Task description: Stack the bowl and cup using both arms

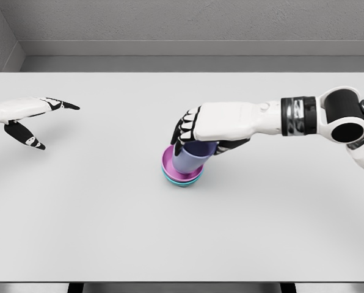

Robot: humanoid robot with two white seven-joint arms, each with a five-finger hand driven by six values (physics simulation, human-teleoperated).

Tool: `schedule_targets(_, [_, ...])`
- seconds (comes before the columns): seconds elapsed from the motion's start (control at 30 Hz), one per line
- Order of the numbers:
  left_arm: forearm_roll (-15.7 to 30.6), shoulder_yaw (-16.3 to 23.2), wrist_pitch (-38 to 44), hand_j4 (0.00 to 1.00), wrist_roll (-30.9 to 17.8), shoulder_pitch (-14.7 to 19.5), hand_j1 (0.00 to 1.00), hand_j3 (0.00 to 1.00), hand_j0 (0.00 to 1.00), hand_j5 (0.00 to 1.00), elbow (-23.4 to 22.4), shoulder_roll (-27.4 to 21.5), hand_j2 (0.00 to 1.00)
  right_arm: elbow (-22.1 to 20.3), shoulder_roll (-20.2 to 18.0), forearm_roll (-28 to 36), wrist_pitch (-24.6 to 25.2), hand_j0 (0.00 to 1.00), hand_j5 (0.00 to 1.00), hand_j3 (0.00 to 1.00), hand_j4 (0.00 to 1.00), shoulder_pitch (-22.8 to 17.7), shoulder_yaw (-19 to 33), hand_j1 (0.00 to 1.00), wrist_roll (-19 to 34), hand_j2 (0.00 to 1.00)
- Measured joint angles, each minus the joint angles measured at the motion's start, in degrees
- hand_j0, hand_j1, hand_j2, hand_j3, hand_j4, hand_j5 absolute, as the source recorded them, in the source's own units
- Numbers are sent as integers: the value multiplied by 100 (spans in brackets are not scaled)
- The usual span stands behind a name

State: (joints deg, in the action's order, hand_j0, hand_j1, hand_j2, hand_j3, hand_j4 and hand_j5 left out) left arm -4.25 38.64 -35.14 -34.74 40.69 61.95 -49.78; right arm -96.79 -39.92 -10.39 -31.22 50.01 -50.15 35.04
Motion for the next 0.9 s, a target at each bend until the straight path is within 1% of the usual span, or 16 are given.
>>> schedule_targets(0.43, [0, 0, 0, 100, 0, 0, 100, 100, 100, 100, 0, 1, 100, 171, 90, -76, 19, 67, 67, 67, 67, 26, -172, 67, 1, 67])
schedule_targets(0.57, [0, 0, 0, 100, 0, 0, 100, 100, 100, 100, 0, 3, 100, 182, 173, -81, 133, 67, 67, 67, 67, 105, -209, 67, -1, 67])
schedule_targets(0.8, [0, 0, 0, 100, -2, 0, 100, 100, 100, 100, 0, 9, 100, 213, 201, -104, 176, 67, 67, 67, 67, 97, -249, 67, -1, 67])
schedule_targets(0.87, [0, 0, 0, 100, -2, 0, 100, 100, 100, 100, 0, 9, 100, 239, 200, -107, 178, 68, 68, 68, 68, 97, -263, 68, 0, 68])
schedule_targets(0.9, [0, 0, 0, 100, -2, 0, 100, 100, 100, 100, 0, 9, 100, 247, 199, -108, 178, 73, 73, 73, 73, 97, -268, 73, 0, 73])
